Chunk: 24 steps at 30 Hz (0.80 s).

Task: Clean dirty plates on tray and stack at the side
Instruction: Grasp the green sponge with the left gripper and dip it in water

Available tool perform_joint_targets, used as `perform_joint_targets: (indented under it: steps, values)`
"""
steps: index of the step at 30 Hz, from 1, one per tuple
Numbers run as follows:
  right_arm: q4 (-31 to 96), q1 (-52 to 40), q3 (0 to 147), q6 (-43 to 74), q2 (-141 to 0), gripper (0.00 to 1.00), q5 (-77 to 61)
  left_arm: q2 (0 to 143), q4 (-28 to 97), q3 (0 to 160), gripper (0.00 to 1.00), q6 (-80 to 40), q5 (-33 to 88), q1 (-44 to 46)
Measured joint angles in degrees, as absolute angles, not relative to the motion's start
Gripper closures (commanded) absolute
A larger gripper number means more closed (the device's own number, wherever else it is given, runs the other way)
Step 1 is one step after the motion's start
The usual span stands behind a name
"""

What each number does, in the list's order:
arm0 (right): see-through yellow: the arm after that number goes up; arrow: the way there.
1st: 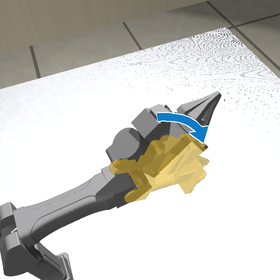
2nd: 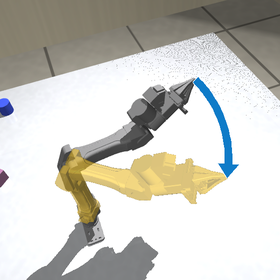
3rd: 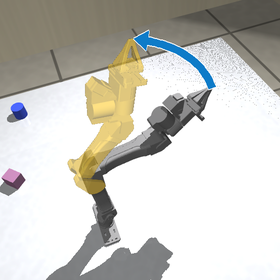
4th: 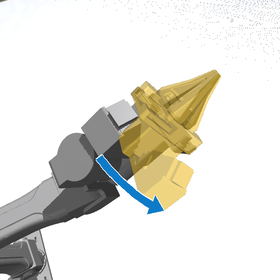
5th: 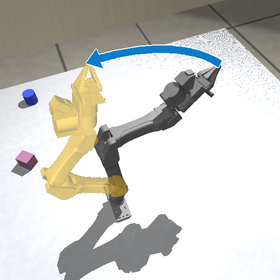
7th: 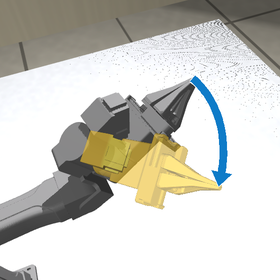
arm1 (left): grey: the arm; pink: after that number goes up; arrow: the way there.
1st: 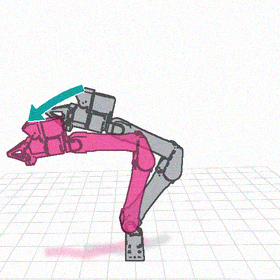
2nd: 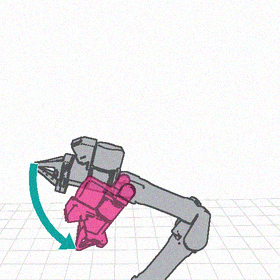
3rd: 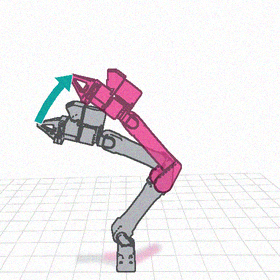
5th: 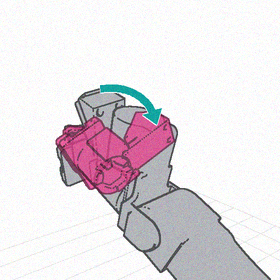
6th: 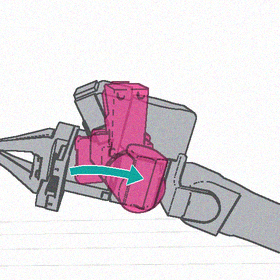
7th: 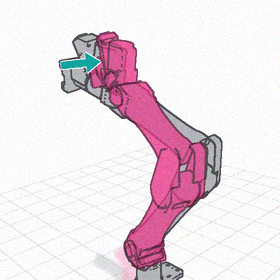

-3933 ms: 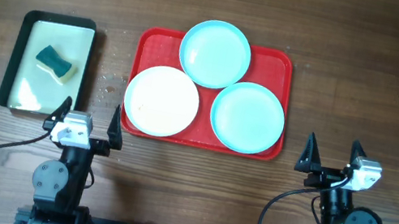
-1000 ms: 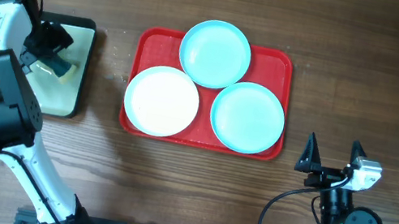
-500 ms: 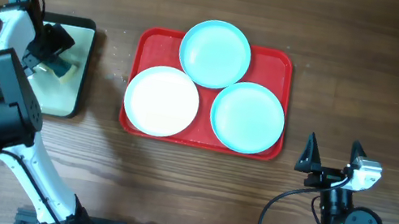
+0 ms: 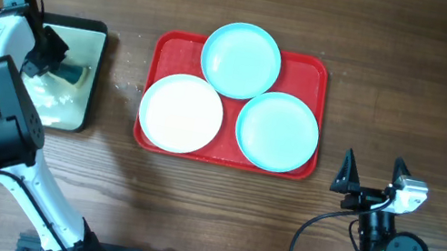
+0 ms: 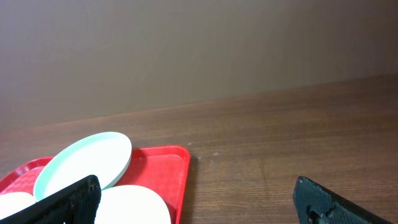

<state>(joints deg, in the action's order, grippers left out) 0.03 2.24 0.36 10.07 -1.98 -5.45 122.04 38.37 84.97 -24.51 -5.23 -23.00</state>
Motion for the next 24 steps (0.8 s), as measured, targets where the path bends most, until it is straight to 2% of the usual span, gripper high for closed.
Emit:
perform_joint_targets:
  steps: [6, 8, 10, 14, 15, 17, 18, 19, 20, 24]
  values:
    - [0.03, 2.24, 0.36, 10.09, -1.98, 0.00, -5.45, 121.60, 44.75, 85.12, 0.00, -24.38, -4.75, -23.00]
    - [0.03, 2.24, 0.36, 10.09, -1.98, 0.00, -5.45, 121.49, 46.46, 85.14, 0.23, -24.34, -3.75, -23.00]
    - [0.05, 2.24, 0.36, 10.07, -1.98, 0.00, -5.45, 121.43, 46.74, 85.12, 0.60, -24.27, -3.29, -23.05]
    - [0.03, 2.24, 0.36, 10.09, -1.98, 0.00, -5.45, 121.38, 44.77, 85.06, 0.96, -24.71, -1.98, -23.27]
    - [0.03, 2.24, 0.36, 10.07, -1.98, 0.01, -5.45, 121.38, 43.57, 84.99, 0.96, -24.32, -1.19, -23.31]
    - [0.03, 2.24, 0.36, 10.09, -1.98, 0.00, -5.45, 121.40, 41.23, 84.71, 0.96, -24.58, -0.23, -23.31]
    - [0.03, 2.24, 0.36, 10.09, -1.98, 0.00, -5.45, 121.40, 40.56, 84.64, 0.79, -24.58, -0.03, -23.31]
    - [0.03, 2.24, 0.36, 10.09, -1.98, 0.00, -5.45, 121.40, 39.79, 84.58, 0.14, -24.58, 0.01, -23.31]
    - [0.03, 2.24, 0.36, 10.07, -1.98, 0.00, -5.45, 121.40, 39.55, 84.58, 0.00, -24.43, -0.03, -23.31]
    - [0.03, 2.24, 0.36, 10.07, -1.98, 0.00, -5.45, 121.23, 40.93, 85.12, 0.00, -24.64, 0.10, -23.27]
